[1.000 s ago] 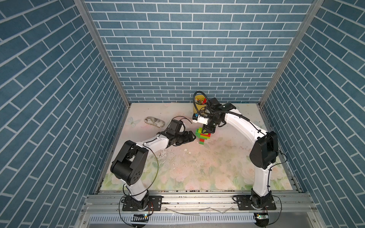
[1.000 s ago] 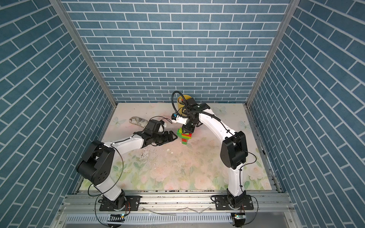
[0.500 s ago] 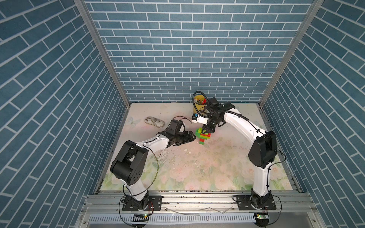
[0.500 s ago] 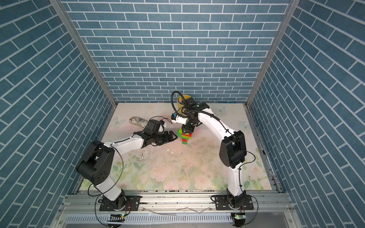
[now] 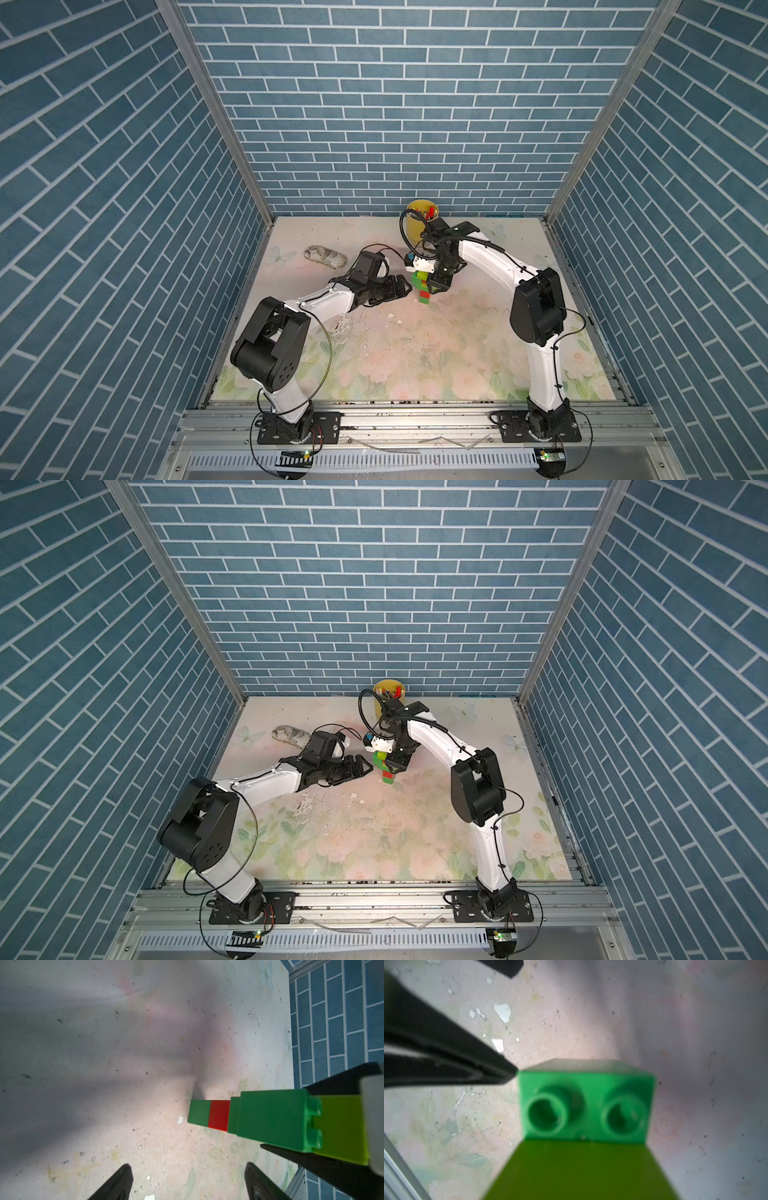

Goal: Assemble a spoon with lego
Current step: Assemble the lego brick with the lego brick, then move the lego brick at the center of the board.

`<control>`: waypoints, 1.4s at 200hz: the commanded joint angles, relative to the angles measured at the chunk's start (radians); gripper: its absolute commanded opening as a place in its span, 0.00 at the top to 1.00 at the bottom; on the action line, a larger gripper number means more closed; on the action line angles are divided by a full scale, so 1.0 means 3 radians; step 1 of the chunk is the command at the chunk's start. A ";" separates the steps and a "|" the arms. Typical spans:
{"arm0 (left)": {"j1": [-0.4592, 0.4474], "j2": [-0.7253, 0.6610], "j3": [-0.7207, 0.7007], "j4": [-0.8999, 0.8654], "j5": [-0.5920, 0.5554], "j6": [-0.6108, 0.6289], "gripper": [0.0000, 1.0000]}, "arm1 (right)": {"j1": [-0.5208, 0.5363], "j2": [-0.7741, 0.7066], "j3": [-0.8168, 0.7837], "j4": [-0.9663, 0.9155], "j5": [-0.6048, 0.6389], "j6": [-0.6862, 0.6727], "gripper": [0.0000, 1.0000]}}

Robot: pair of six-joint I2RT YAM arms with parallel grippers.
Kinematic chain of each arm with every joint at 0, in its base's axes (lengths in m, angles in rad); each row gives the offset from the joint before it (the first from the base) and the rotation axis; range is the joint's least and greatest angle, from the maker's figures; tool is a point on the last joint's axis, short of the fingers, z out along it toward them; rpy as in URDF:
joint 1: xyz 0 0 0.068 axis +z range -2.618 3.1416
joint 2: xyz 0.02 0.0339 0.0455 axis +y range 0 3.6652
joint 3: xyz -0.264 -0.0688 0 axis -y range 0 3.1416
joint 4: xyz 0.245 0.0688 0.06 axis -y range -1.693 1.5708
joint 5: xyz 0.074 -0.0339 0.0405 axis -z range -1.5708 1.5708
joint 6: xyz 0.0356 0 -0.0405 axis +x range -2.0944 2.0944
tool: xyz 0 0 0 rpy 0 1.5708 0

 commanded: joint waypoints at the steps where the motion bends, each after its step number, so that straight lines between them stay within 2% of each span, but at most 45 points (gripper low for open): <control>1: 0.0030 -0.0110 -0.0027 -0.0111 -0.0084 0.0087 0.13 | 0.0036 0.0008 0.0010 -0.0204 0.0043 0.0005 0.50; 40: 0.0046 -0.0142 -0.0014 -0.0235 -0.0145 0.0138 0.13 | 0.0035 -0.0030 0.0041 -0.0165 0.0006 0.0053 0.42; 54: 0.0063 -0.0155 -0.0019 -0.0283 -0.0165 0.0158 0.13 | 0.0037 -0.0051 0.0051 -0.0145 -0.0044 0.0081 0.36; 70: 0.0078 -0.0184 -0.0029 -0.0333 -0.0205 0.0195 0.13 | 0.0036 -0.0074 0.0070 -0.0118 -0.0063 0.0116 0.25; 93: 0.0133 -0.0249 -0.0040 -0.0473 -0.0274 0.0268 0.13 | 0.0041 -0.0083 0.0139 -0.0163 -0.0058 0.0142 0.18; 159: 0.0354 -0.0401 0.0170 -0.1302 -0.0782 0.0685 0.11 | 0.0039 -0.0197 0.0167 -0.0144 -0.0026 0.0184 0.15; 189: 0.0438 -0.0297 0.0470 -0.1930 -0.1362 0.0973 0.11 | 0.0037 -0.0359 0.0145 -0.0056 -0.0091 0.0217 0.14; 210: 0.0495 -0.0072 0.0721 -0.2203 -0.1594 0.1132 0.12 | 0.0042 -0.0436 0.0197 -0.0068 -0.0167 0.0233 0.14; 236: 0.0553 0.0237 0.0918 -0.2232 -0.1744 0.1237 0.13 | 0.0042 -0.0501 0.0260 -0.0076 -0.0198 0.0245 0.14; 280: 0.0632 0.0659 0.1135 -0.2140 -0.1776 0.1273 0.16 | 0.0037 -0.0650 0.0292 -0.0100 -0.0176 0.0249 0.14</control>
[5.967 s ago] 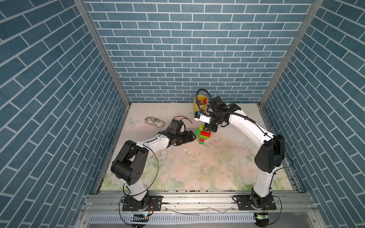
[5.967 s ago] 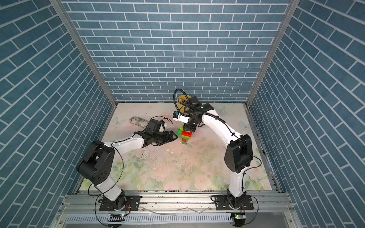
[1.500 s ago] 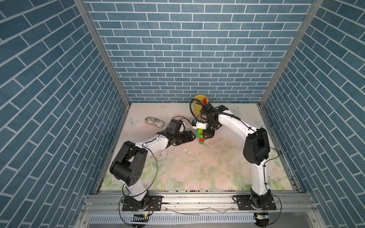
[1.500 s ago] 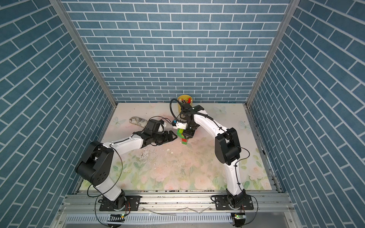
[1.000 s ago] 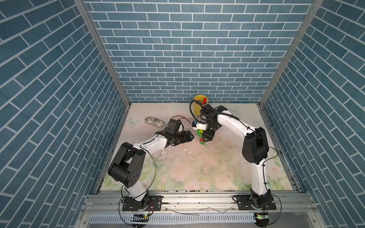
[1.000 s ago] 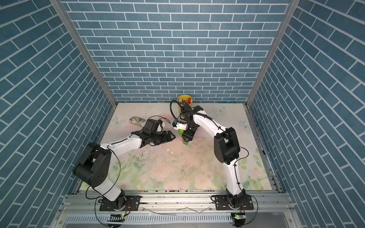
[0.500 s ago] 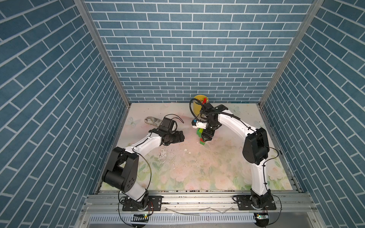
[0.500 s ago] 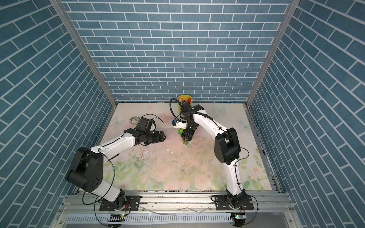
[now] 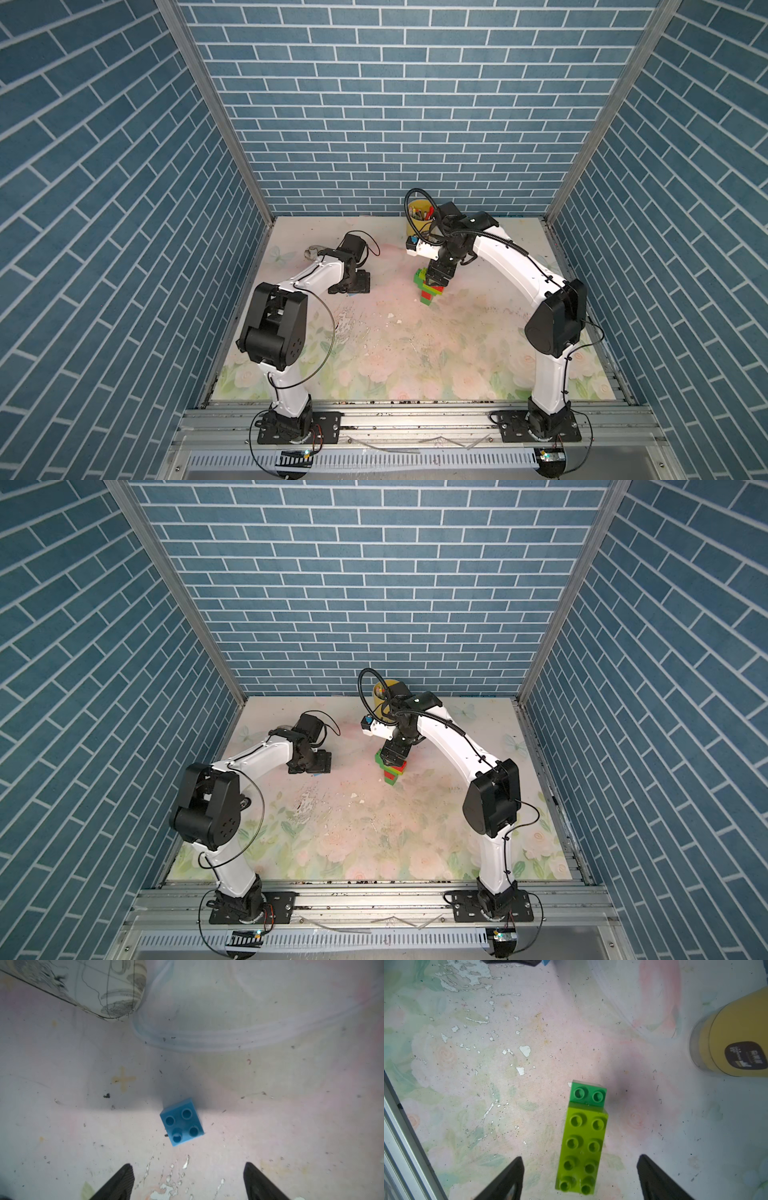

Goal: Assemble a spoon with lego
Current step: Move the lego brick at the center of the board.

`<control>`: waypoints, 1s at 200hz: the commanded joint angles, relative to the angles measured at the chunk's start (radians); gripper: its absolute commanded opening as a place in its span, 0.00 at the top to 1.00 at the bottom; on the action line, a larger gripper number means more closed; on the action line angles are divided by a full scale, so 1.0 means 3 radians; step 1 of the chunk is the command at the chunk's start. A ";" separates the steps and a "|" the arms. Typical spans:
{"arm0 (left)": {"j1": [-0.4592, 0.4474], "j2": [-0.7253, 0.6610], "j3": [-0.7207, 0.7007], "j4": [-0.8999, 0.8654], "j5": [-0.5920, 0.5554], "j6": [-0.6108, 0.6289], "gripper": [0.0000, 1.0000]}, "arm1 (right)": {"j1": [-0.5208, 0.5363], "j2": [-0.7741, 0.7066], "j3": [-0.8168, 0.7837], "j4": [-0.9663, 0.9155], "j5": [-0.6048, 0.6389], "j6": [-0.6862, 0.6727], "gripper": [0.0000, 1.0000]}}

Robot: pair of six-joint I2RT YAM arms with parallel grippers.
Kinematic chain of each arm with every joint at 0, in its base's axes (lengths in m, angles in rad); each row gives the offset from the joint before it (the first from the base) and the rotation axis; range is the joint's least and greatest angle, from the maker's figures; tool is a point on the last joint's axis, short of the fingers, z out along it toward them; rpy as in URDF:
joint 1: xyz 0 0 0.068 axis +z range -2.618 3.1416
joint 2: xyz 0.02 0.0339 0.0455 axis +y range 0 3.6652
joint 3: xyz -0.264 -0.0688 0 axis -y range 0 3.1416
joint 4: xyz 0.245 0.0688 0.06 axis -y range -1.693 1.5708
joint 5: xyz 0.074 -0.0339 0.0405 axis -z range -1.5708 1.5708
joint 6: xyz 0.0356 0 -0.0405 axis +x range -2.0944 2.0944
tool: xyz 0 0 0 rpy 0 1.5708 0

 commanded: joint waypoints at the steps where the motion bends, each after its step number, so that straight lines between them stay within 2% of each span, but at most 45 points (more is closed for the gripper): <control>1: 0.0039 0.0150 0.0111 -0.0069 -0.0146 0.0098 0.16 | 0.0008 -0.0150 0.0107 -0.0097 -0.0060 0.0072 0.14; 42: 0.0081 0.0415 0.0172 0.0106 -0.0027 0.0116 0.24 | 0.0004 -0.0225 0.0137 -0.0159 0.0004 0.0051 0.14; 75: 0.0085 0.0520 0.0172 0.0179 0.0064 0.0154 0.44 | -0.0011 -0.0294 0.0076 -0.0169 0.0047 0.0042 0.14; 109: 0.0054 0.0501 0.0098 0.0226 0.0197 0.0178 0.69 | -0.0028 -0.0338 0.0022 -0.0149 0.0061 0.0033 0.14; 130: -0.0074 0.0373 -0.0052 0.0275 0.0223 0.0159 0.76 | -0.0028 -0.0350 -0.0003 -0.0133 0.0059 0.0037 0.14; 156: -0.0332 0.0155 -0.0293 0.0369 0.0328 0.0057 0.76 | -0.0028 -0.0424 -0.0099 -0.0019 0.0025 0.0044 0.14; 169: -0.0454 0.0058 -0.0414 0.0456 0.0423 -0.0042 0.73 | -0.0030 -0.0447 -0.0139 0.0023 0.0038 0.0046 0.14; 200: -0.0568 -0.0221 -0.0556 0.0522 0.0467 -0.0173 0.45 | -0.0023 -0.0518 -0.0295 0.0206 0.0120 0.0071 0.15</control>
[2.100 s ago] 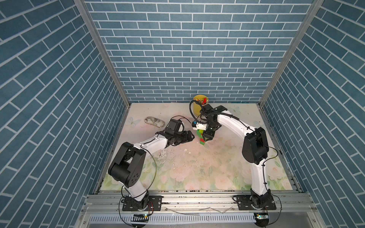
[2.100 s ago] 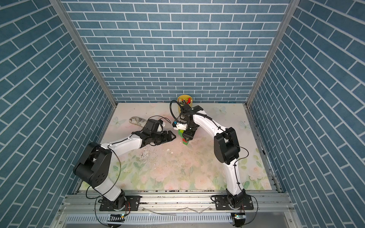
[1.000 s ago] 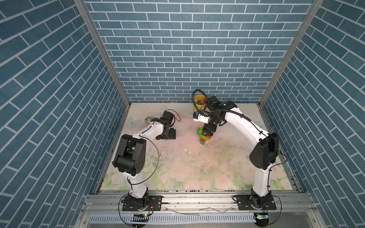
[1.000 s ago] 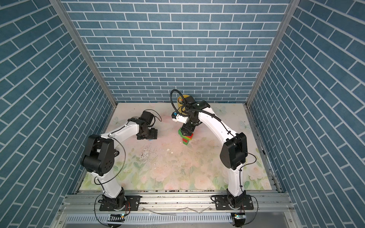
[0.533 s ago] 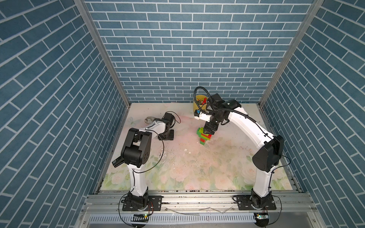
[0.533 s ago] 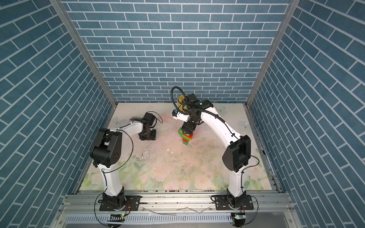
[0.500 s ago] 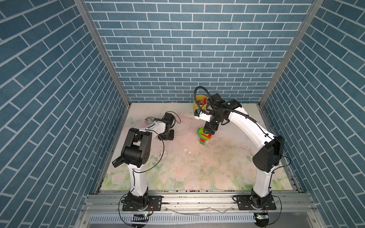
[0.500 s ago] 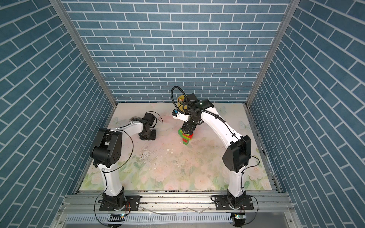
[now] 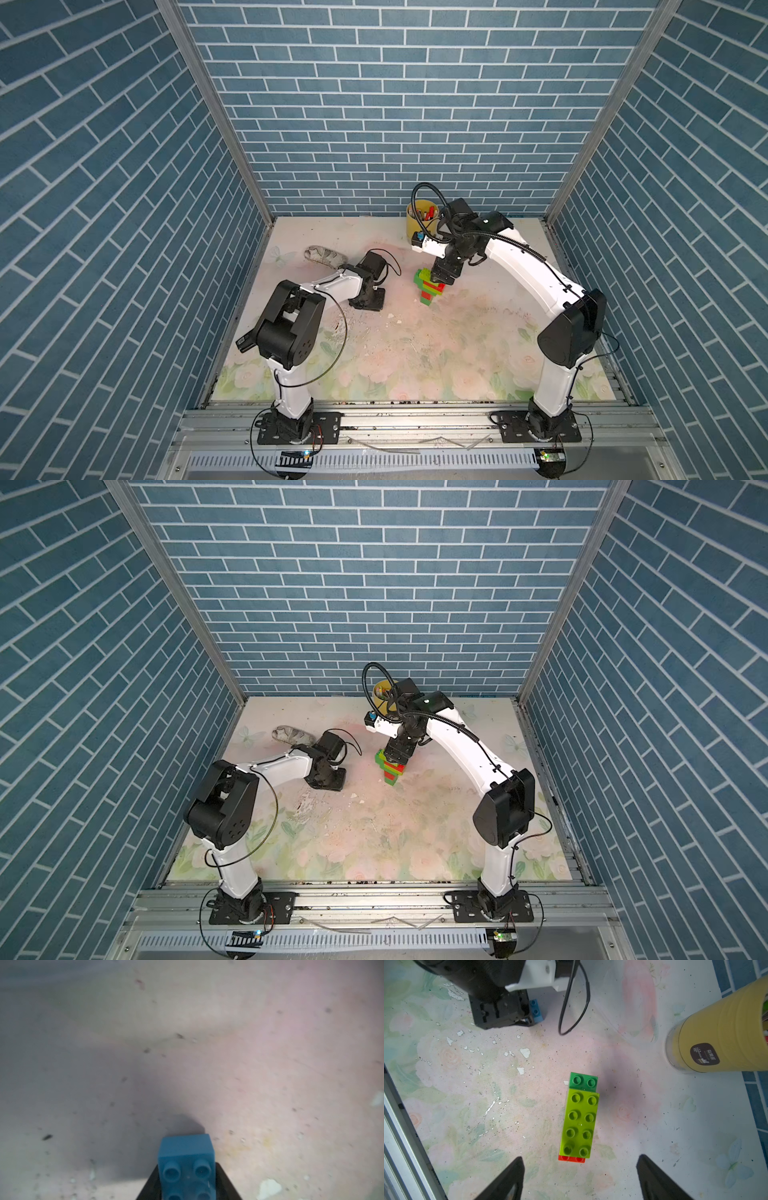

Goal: Assemble a spoon with lego
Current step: Move the lego brick at the center of the board, then pick up the lego brick from the center of the board.

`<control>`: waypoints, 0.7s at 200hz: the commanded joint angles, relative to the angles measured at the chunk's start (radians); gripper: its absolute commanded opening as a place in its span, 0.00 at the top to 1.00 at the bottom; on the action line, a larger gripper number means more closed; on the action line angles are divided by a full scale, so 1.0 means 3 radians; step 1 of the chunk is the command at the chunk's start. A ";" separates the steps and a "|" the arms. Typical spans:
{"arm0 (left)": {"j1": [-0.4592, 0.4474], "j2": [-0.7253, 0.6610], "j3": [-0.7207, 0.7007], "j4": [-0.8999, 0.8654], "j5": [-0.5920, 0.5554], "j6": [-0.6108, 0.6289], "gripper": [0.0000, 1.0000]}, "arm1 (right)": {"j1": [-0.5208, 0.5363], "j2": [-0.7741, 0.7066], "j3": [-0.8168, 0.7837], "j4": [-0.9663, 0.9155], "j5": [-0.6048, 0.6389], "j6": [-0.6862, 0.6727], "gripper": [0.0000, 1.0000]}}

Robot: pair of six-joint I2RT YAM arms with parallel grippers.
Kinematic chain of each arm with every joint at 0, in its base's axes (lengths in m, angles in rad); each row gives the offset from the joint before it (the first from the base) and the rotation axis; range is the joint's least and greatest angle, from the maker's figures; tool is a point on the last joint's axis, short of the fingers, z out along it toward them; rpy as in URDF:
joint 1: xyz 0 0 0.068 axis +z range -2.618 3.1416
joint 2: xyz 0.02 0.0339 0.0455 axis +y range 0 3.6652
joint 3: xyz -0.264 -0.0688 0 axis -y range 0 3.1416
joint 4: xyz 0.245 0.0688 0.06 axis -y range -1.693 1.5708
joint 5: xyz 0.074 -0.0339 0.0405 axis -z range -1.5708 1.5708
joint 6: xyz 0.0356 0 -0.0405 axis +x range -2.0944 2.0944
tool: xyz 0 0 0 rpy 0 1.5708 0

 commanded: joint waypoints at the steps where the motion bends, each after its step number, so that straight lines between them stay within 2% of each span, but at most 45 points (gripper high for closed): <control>1: -0.0005 -0.0256 -0.0101 0.0069 0.0073 -0.0164 0.44 | -0.0002 -0.0163 -0.0107 0.0126 0.0046 0.0075 0.15; 17: 0.0034 -0.0487 -0.0139 0.0046 0.0031 -0.0174 0.35 | 0.0037 -0.0228 -0.0204 0.0250 0.0050 0.0105 0.15; 30: 0.0132 -0.0680 -0.0158 -0.0026 0.0051 -0.0176 0.33 | 0.0098 -0.0243 -0.0225 0.0326 0.0090 0.0122 0.15; 51: 0.0451 -0.0958 -0.0250 -0.0182 0.0047 -0.0176 0.32 | 0.0277 -0.0176 -0.0187 0.0442 0.0192 0.0143 0.15; 67: 0.0835 -0.1157 -0.0401 -0.0246 0.0115 -0.0171 0.32 | 0.0415 -0.0066 -0.0117 0.0537 0.0139 0.0177 0.15; 107: 0.1737 -0.1599 -0.0892 -0.0059 0.0478 -0.0220 0.32 | 0.0732 0.0601 0.0349 0.0583 0.0124 0.0316 0.20; 140: 0.1962 -0.1701 -0.1042 -0.0007 0.0565 -0.0176 0.32 | 0.0876 0.1142 0.0657 0.0567 -0.0036 0.0287 0.25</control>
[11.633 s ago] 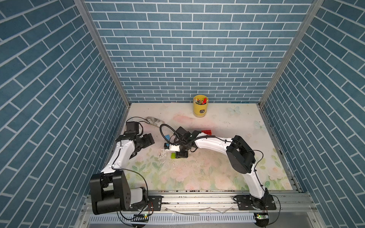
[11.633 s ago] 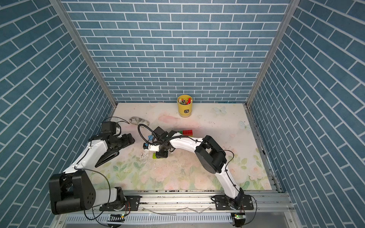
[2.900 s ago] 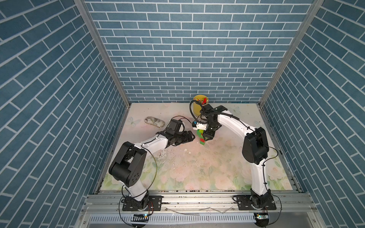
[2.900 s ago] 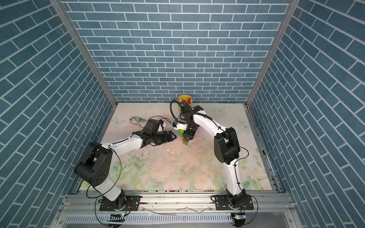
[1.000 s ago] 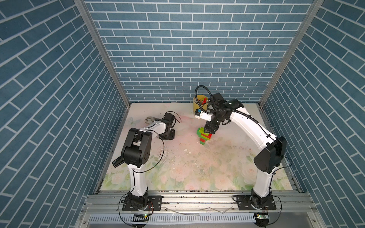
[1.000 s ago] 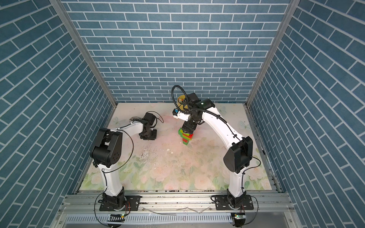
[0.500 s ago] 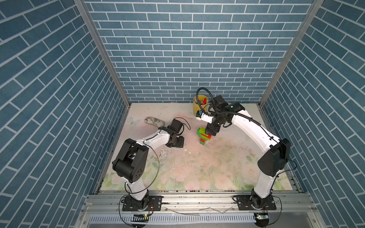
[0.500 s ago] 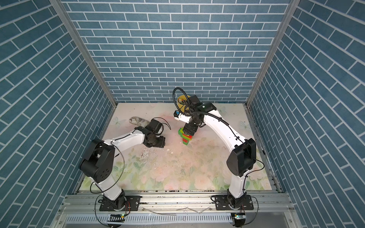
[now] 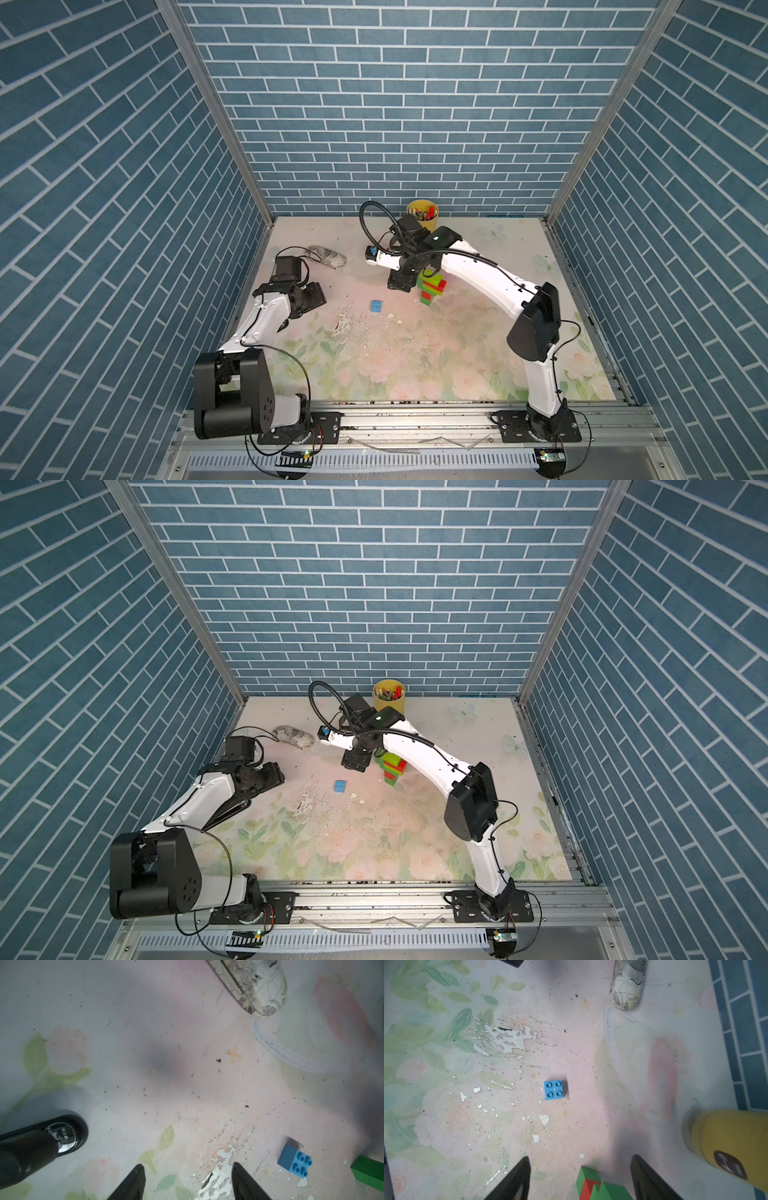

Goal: Assemble a spoon with lego
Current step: Pick up the lego brick from the center of the board.

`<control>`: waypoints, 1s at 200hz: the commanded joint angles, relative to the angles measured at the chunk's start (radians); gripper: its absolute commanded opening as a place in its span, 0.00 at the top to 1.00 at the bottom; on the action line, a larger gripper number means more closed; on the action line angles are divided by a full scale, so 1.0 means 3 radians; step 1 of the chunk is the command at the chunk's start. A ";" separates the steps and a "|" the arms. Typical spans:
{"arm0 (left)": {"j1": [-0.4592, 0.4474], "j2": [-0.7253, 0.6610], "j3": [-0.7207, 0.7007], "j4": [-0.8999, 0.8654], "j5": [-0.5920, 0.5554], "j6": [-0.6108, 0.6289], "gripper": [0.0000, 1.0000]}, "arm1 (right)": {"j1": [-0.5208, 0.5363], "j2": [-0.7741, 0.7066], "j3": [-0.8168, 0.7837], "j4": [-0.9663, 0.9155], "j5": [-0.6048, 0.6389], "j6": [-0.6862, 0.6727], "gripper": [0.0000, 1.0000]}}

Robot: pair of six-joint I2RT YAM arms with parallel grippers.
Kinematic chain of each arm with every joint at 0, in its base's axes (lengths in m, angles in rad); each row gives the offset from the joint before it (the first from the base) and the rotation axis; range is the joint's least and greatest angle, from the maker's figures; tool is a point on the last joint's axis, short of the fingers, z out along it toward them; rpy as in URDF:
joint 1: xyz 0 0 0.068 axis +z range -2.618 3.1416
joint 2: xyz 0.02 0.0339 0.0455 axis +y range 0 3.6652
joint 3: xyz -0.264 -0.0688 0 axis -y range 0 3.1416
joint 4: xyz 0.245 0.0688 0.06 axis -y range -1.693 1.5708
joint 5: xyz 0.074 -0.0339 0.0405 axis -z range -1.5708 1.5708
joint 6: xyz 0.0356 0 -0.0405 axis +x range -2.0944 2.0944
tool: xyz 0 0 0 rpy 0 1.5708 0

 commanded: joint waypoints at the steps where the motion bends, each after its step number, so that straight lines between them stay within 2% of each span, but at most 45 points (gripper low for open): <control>1: 0.0076 -0.0073 -0.0058 0.0003 0.0182 0.0021 0.32 | 0.0068 0.0361 0.0133 -0.0037 -0.0143 0.0071 0.25; 65: 0.0075 -0.0074 -0.0146 0.0142 0.0321 -0.0028 0.32 | 0.0142 0.0851 0.0207 0.0204 -0.0380 0.0116 0.30; 151: 0.0072 -0.0080 -0.0140 0.0141 0.0339 -0.0020 0.32 | 0.0149 0.1307 0.0644 0.0024 -0.0512 0.0146 0.36; 200: 0.0074 -0.0063 -0.0141 0.0153 0.0342 -0.0019 0.32 | 0.0157 0.1389 0.0696 -0.0077 -0.0522 0.0130 0.40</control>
